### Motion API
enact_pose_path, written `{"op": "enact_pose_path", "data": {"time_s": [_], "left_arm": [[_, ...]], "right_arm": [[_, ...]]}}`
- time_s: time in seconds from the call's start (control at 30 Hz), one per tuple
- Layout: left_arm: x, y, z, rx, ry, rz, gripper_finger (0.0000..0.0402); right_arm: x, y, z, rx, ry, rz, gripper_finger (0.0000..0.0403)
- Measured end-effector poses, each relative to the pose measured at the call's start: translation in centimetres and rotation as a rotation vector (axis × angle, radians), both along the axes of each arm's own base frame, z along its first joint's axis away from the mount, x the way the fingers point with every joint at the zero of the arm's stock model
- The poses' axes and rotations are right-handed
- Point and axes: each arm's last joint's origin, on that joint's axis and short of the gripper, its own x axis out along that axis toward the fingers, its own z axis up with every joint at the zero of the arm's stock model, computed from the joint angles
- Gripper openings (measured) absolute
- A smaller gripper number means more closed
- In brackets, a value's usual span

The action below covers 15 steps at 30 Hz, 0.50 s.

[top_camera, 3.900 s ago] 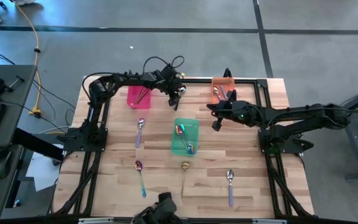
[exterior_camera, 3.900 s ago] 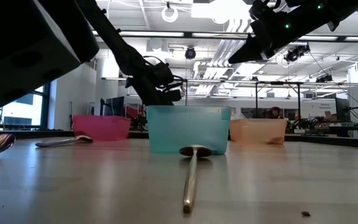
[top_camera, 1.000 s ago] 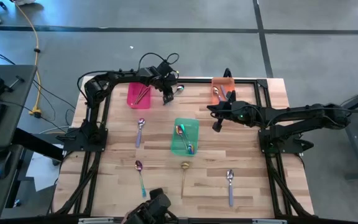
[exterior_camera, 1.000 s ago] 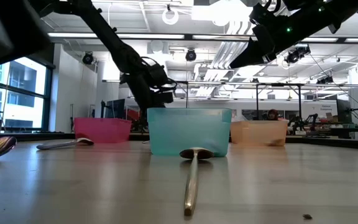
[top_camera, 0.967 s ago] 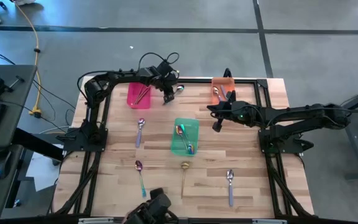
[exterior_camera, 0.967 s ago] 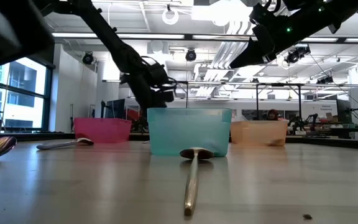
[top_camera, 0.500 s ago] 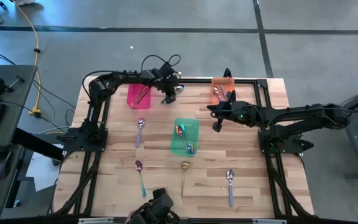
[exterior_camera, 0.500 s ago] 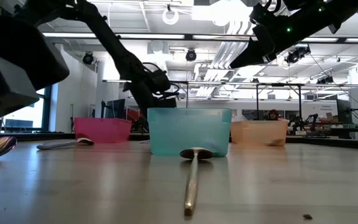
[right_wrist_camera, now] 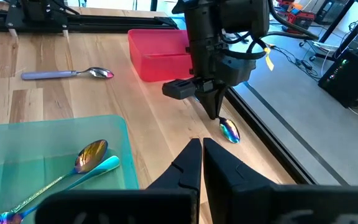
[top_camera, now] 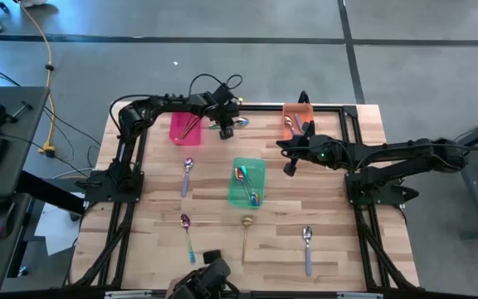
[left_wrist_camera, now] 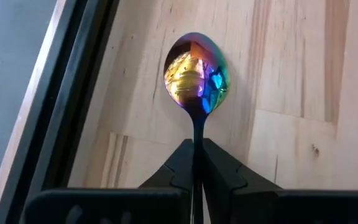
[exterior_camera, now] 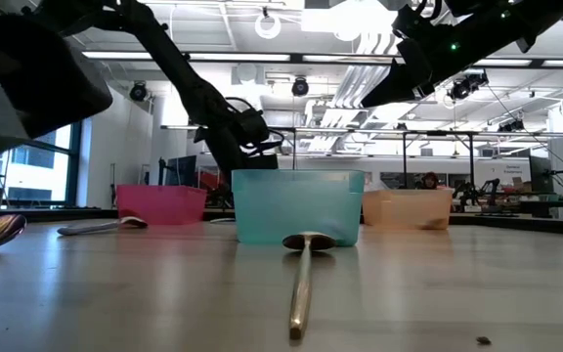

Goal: Sort silverware by color (type)
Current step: Put the top blue spoon into the green bin

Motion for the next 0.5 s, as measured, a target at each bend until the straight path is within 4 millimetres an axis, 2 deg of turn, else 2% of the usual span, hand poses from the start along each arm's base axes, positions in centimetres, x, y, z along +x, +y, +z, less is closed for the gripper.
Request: {"op": "enact_pose_path", "data": {"time_s": [0.17, 0.37, 0.5], "left_arm": [[-0.3, 0.0, 0.9, 0.008, -0.004, 0.035, 0.0005], [-0.7, -0.9, 4.8, 0.045, -0.049, -0.006, 0.0004], [-0.6, -3.0, 8.0, 0.068, -0.08, -0.149, 0.0003]], "right_arm": [[0.0, 0.0, 0.0, 0.0, 0.003, 0.0, 0.0], [0.0, 0.0, -0.1, -0.005, 0.012, 0.003, 0.0], [0.0, 0.0, -0.1, -0.005, 0.012, 0.003, 0.0]]}}
